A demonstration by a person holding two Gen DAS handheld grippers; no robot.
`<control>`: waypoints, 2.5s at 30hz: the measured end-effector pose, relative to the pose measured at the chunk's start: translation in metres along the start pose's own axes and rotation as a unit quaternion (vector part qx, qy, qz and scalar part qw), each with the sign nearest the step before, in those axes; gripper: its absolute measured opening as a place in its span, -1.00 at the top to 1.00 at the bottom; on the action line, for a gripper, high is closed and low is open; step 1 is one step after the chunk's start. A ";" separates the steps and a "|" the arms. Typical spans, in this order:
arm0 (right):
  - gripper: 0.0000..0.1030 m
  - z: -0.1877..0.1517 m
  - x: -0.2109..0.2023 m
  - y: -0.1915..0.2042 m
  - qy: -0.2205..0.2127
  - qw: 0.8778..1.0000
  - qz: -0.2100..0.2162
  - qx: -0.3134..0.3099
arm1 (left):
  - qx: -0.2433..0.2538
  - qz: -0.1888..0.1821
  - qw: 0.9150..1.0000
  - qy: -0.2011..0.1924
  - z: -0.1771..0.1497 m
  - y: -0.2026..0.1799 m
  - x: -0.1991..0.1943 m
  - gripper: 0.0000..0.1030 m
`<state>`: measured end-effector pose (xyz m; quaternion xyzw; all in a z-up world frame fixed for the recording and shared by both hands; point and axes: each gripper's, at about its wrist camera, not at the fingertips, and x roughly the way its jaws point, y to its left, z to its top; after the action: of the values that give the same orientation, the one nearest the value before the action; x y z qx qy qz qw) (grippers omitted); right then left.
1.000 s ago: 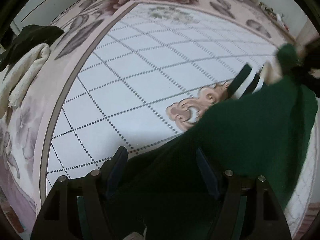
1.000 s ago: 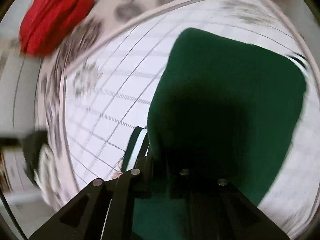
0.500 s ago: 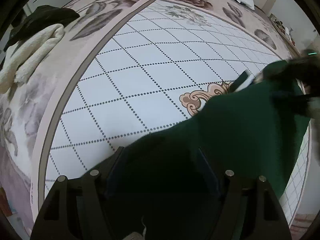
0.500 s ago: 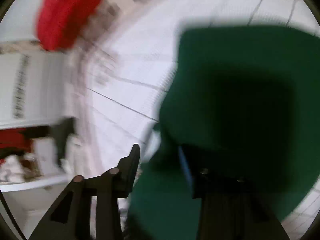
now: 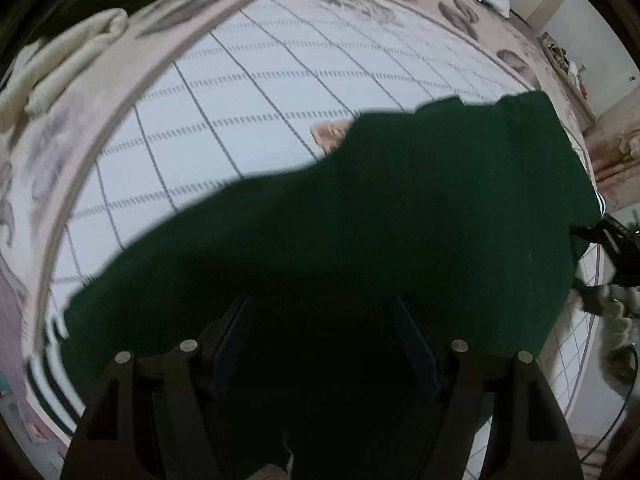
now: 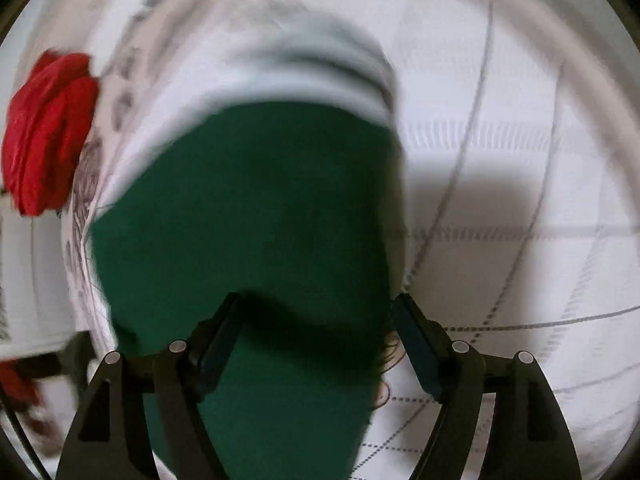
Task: Fold large clothes
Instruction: 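Fold the lifted hem over the jacket body with both grippers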
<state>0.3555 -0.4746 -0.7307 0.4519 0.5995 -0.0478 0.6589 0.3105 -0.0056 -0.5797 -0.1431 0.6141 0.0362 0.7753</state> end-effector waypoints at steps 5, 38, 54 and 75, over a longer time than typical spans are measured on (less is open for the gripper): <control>0.56 -0.019 -0.026 -0.006 -0.067 0.997 0.031 0.002 | 0.009 0.021 1.000 -0.004 -0.009 -0.011 0.004 -0.37; -0.06 -0.228 -0.046 0.049 0.016 0.986 -0.115 -0.116 | -0.044 0.012 0.996 -0.071 -0.009 0.125 -0.049 0.83; -0.14 -0.229 -0.002 0.049 0.048 0.979 -0.136 -0.142 | -0.065 -0.006 0.997 -0.031 0.050 0.140 -0.003 0.51; -0.20 -0.169 0.000 0.091 0.032 0.968 -0.146 -0.201 | 0.060 0.059 0.996 0.002 -0.018 0.035 0.030 -1.00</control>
<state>0.2845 -0.3108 -0.6601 0.2192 0.6772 -0.0069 0.7024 0.2924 0.0196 -0.6188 -0.0604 0.6240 0.0445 0.7778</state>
